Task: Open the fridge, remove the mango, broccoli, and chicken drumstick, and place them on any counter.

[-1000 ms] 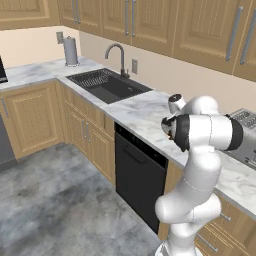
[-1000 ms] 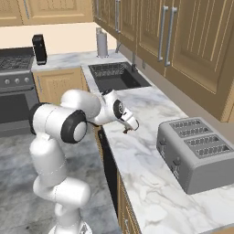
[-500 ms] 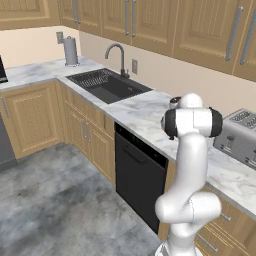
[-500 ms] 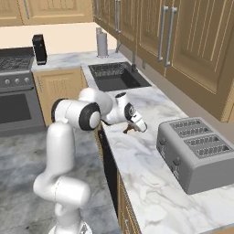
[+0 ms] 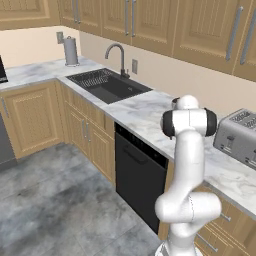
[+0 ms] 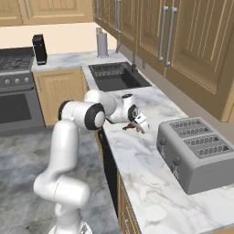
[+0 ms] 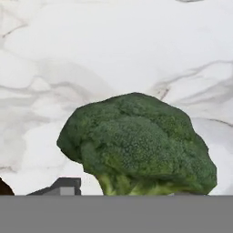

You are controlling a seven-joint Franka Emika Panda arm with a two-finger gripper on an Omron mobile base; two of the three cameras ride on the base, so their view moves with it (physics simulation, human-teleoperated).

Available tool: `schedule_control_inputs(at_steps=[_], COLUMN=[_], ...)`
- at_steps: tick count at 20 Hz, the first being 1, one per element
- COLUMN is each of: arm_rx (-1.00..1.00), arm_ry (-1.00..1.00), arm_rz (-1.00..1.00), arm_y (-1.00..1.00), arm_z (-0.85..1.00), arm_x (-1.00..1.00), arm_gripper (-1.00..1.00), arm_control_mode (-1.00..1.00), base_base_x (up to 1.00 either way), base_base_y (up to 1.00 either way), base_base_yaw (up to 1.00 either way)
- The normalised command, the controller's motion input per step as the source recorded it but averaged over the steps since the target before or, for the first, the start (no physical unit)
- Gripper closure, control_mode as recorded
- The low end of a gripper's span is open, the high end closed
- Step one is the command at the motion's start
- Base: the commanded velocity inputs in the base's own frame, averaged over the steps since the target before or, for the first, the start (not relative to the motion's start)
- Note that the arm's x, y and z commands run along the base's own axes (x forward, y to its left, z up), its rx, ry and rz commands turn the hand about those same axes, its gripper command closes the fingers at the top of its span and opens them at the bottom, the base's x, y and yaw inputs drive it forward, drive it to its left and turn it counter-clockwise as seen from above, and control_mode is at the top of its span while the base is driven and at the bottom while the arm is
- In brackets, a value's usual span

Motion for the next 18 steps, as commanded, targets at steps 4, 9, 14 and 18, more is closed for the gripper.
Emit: schedule_control_inputs(at_steps=[4,9,14,18], arm_rx=[0.00,0.00,-0.01,-0.02], arm_ry=[-0.22,-0.31,-0.21,-0.07], arm_rz=[0.00,0.00,0.04,0.19], arm_y=[0.06,0.14,0.48,0.74], arm_z=[0.40,1.00,0.99,0.86], arm_x=[-0.66,-0.85,-0.90,-1.00], arm_gripper=[-1.00,-1.00,-1.00,-1.00], arm_control_mode=[-1.00,-1.00,-1.00,-1.00], base_base_x=[0.00,0.00,0.00,0.00], base_base_y=[0.00,0.00,0.00,0.00], base_base_yaw=[0.00,0.00,0.00,0.00])
